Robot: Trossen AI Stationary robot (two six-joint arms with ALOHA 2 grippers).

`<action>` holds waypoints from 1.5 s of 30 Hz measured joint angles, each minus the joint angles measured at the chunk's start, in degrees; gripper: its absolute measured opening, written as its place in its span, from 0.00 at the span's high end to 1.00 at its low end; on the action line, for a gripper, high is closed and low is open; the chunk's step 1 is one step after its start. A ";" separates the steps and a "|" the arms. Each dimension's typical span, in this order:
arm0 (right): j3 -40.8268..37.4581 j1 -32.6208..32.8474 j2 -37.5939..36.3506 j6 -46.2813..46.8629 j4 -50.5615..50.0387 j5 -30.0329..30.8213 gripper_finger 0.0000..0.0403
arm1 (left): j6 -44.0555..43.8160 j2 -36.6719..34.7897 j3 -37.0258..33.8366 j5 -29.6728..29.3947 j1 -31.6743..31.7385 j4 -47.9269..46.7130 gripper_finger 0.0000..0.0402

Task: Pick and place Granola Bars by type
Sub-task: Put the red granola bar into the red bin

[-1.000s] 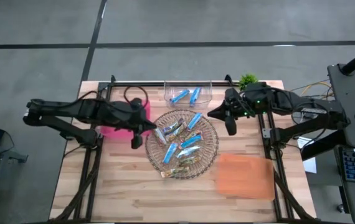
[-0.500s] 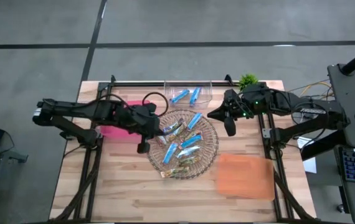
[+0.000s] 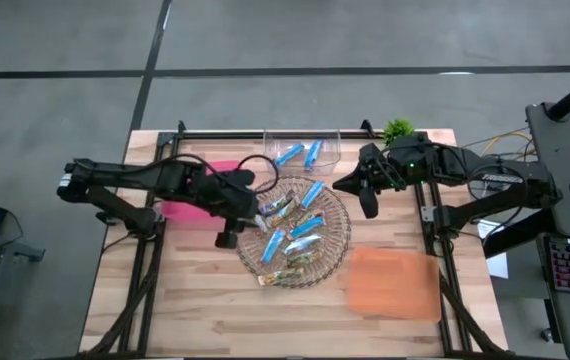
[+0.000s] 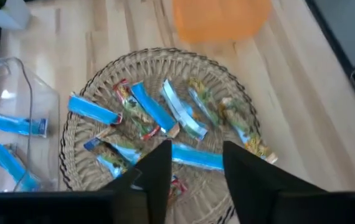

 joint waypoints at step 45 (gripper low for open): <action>-1.68 0.02 0.00 4.49 -0.26 0.02 0.98 | 39.10 24.28 -2.47 -0.86 9.66 -9.11 0.51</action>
